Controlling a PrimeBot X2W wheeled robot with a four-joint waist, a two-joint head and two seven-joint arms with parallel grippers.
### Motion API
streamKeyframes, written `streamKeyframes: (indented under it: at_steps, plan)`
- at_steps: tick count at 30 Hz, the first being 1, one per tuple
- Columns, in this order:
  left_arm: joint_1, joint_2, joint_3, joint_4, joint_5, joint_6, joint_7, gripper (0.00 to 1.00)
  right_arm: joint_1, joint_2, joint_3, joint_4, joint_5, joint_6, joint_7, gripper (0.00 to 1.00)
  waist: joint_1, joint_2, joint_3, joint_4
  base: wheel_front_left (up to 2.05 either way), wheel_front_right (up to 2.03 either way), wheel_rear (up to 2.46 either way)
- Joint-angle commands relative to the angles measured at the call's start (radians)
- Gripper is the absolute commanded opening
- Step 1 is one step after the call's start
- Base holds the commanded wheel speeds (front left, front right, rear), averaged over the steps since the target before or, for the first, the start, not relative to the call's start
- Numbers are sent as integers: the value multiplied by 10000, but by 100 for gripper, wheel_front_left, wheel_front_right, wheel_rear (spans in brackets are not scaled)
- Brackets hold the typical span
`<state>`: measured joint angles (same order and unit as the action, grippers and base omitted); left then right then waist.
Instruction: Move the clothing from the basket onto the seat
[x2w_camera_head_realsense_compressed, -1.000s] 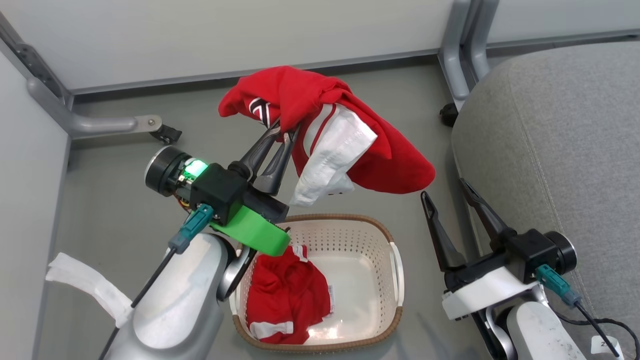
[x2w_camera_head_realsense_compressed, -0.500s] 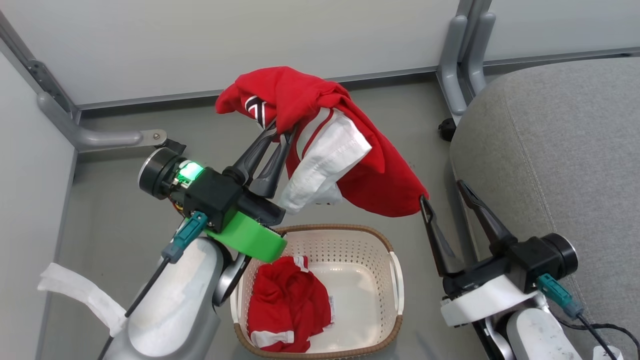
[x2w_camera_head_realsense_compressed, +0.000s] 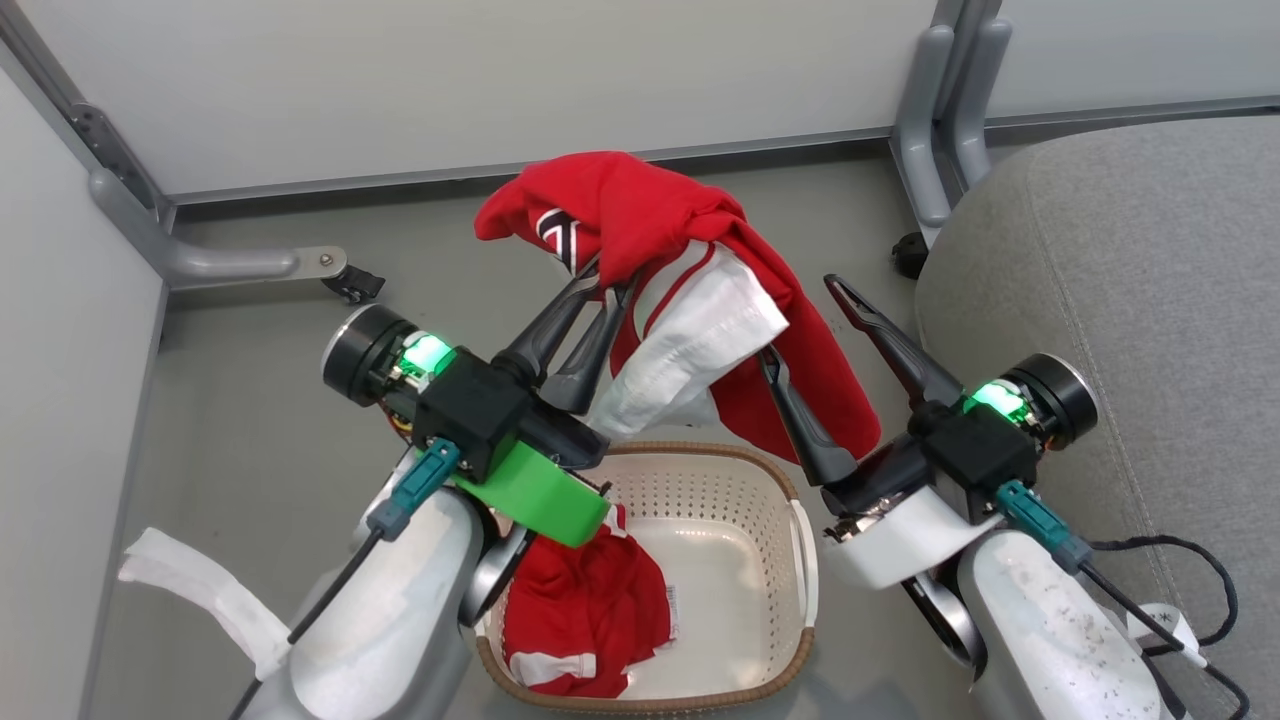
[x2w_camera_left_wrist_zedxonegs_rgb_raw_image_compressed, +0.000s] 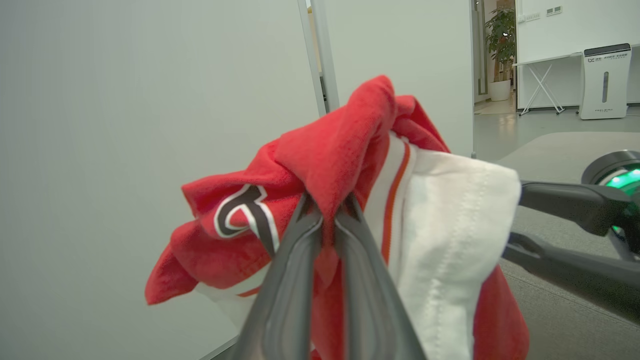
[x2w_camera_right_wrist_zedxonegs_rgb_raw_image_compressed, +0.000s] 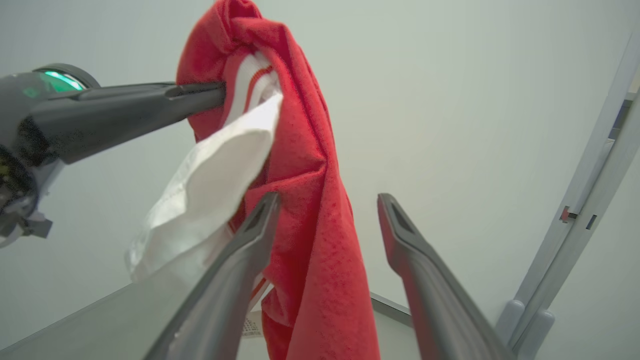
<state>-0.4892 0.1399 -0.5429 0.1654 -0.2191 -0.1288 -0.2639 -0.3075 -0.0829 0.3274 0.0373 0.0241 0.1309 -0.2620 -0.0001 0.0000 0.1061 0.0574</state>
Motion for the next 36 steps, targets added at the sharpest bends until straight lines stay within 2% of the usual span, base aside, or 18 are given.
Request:
streamKeyframes:
  at_steps: [1, 6, 12, 13, 26, 27, 28, 29, 36]
  plan:
    - [-60, -65, -78, -80, 35, -23, -9, 0, -211, -115, 106, 199, -67, -3, -47, 100, 1, 0, 65, 88, 0, 0, 0]
    - [-163, -193, -515, -208, -48, -23, -9, 0, -699, -273, 420, 977, -2, -3, -36, 100, 1, 0, 172, 304, 0, 0, 0]
    - [-94, -303, -937, -294, -164, -23, -9, 0, -1013, -170, 545, 1468, 188, -3, -36, 100, 1, 0, 296, 537, 0, 0, 0]
    - [-73, -304, -954, -267, -181, -23, -9, 0, -980, -144, 562, 1502, 257, -3, -36, 0, 1, 0, 304, 554, 0, 0, 0]
    - [-8, -244, -886, -62, -242, -23, -9, 0, -721, -35, 551, 1396, 376, -5, -36, 0, 1, 0, 354, 491, 0, 0, 0]
    - [-1, -268, -846, -55, -235, -23, -9, 9, -730, -26, 521, 1397, 397, -3, -36, 0, 1, 0, 364, 491, 0, 0, 0]
    - [3, -289, -815, -61, -208, -23, -9, 64, -736, -21, 503, 1397, 405, -3, -36, 0, 1, 0, 369, 492, 0, 0, 0]
    - [14, -315, -799, -59, -168, -23, -9, 100, -738, -14, 477, 1390, 396, -3, -36, 0, 1, 0, 374, 495, 0, 0, 0]
    - [120, -348, -762, -143, -40, -23, -8, 100, -650, 21, 286, 1364, 406, -3, -36, 0, 1, 0, 407, 528, 0, 0, 0]
